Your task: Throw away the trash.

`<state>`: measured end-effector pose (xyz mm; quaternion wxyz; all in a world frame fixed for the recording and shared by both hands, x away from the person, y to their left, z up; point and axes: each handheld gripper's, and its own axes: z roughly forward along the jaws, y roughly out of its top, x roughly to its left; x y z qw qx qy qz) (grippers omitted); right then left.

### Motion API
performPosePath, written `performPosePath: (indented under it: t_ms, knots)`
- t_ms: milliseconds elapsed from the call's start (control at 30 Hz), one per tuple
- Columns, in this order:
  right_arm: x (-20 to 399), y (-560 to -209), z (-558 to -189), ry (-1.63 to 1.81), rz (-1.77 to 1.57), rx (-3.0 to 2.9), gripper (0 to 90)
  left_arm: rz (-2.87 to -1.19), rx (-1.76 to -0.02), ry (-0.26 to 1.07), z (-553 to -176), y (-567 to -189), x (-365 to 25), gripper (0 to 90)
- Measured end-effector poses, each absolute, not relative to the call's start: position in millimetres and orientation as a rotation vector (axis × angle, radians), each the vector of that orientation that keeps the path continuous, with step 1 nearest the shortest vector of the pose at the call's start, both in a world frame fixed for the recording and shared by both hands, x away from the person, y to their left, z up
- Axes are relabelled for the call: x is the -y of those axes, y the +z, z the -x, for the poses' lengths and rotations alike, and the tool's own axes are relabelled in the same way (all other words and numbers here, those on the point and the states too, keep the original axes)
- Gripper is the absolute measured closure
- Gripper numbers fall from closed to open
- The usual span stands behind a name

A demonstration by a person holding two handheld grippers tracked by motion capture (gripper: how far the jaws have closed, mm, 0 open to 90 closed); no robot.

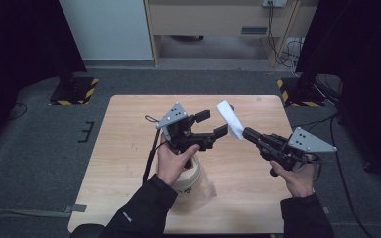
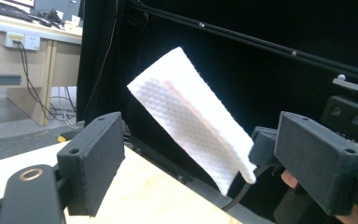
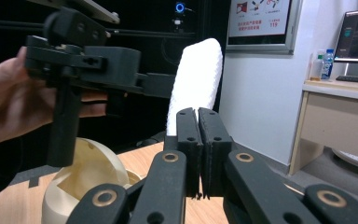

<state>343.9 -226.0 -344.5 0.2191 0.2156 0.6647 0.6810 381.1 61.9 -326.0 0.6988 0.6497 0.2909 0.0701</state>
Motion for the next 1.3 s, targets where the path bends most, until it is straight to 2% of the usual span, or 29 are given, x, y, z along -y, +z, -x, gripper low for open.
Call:
performPosePath:
  t_ms: [800, 900, 967, 1100, 1300]
  knots:
    - [218, -347, -343, 1.981, -0.515, -1.86, 88.1, -1.364, -0.632, -0.013, -396, -334, -52, 10.8]
    - [216, -349, -344, 1.974, -0.515, -1.875, 88.1, -1.358, -0.622, -0.04, -398, -335, -52, 15.6]
    - [215, -350, -344, 1.969, -0.518, -1.879, 88.1, -1.364, -0.612, -0.049, -397, -335, -51, 21.8]
    - [217, -354, -347, 1.945, -0.56, -1.868, 88.1, -1.4, -0.598, -0.013, -392, -332, -52, 34.8]
    - [218, -355, -348, 1.94, -0.583, -1.86, 88.1, -1.409, -0.594, 0.056, -387, -329, -56, 45.0]
